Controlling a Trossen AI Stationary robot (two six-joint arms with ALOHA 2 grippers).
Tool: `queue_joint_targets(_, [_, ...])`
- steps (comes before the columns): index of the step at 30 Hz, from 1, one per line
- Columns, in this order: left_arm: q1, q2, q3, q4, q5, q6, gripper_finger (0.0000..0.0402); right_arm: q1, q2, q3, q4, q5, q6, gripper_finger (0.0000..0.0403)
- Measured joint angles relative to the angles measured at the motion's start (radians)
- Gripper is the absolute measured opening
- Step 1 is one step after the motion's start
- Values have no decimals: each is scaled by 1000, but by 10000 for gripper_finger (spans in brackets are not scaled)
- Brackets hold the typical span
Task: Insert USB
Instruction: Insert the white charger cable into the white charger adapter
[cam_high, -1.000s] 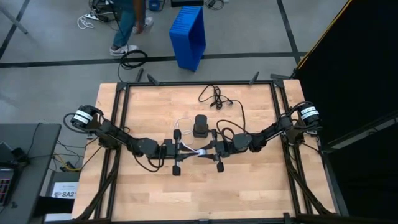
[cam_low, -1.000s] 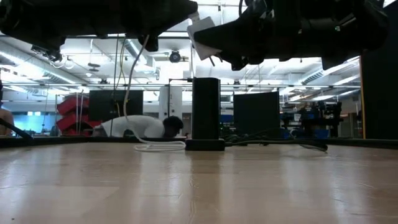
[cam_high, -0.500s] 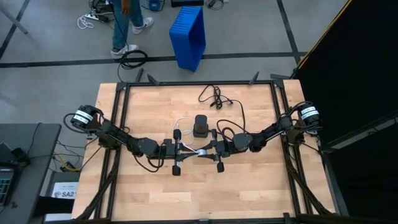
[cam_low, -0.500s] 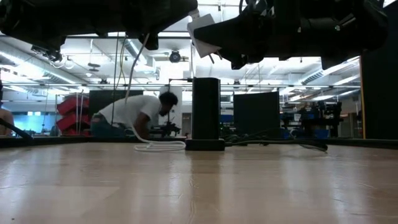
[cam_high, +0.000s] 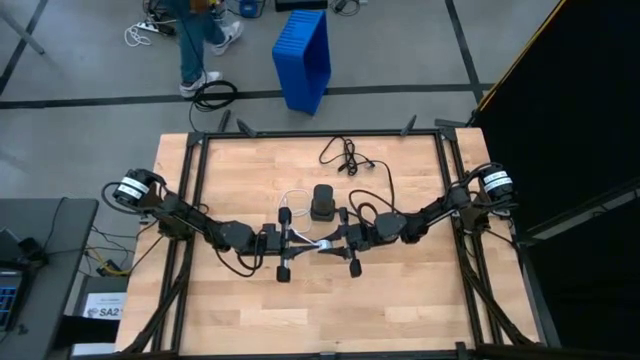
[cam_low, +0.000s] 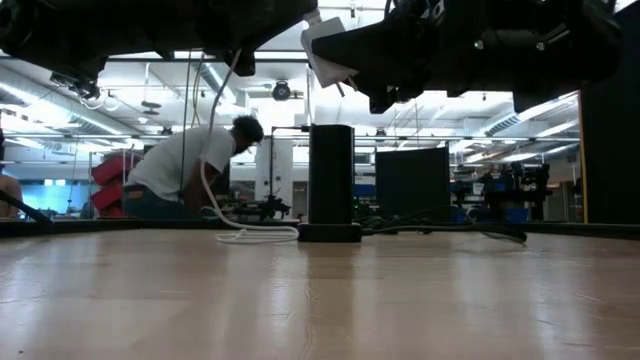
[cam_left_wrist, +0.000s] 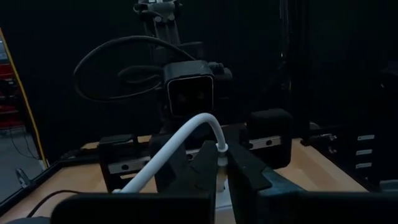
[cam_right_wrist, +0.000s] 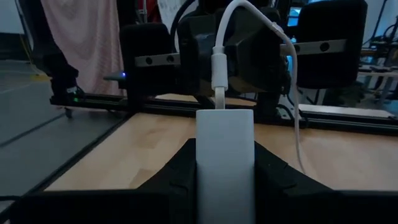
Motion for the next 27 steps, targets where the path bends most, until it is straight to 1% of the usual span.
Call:
queue_joint_targets(6, [0, 0, 0, 34, -5, 36, 0, -4, 0, 0, 18, -1, 8, 65])
queue_joint_targets(13, [6, 7, 6, 22, 4, 27, 0, -4, 0, 0, 15, 1, 7, 65])
queue_joint_targets(18, [7, 13, 6, 25, 13, -2, 0, -3, 0, 0, 12, 45, 7, 65])
queue_joint_targets(25, [8, 13, 6, 11, 17, -4, 0, -4, 0, 0, 11, 66, 7, 65])
queue_joint_targets(27, [8, 13, 6, 4, 15, -3, 0, -3, 0, 0, 9, 59, -1, 65])
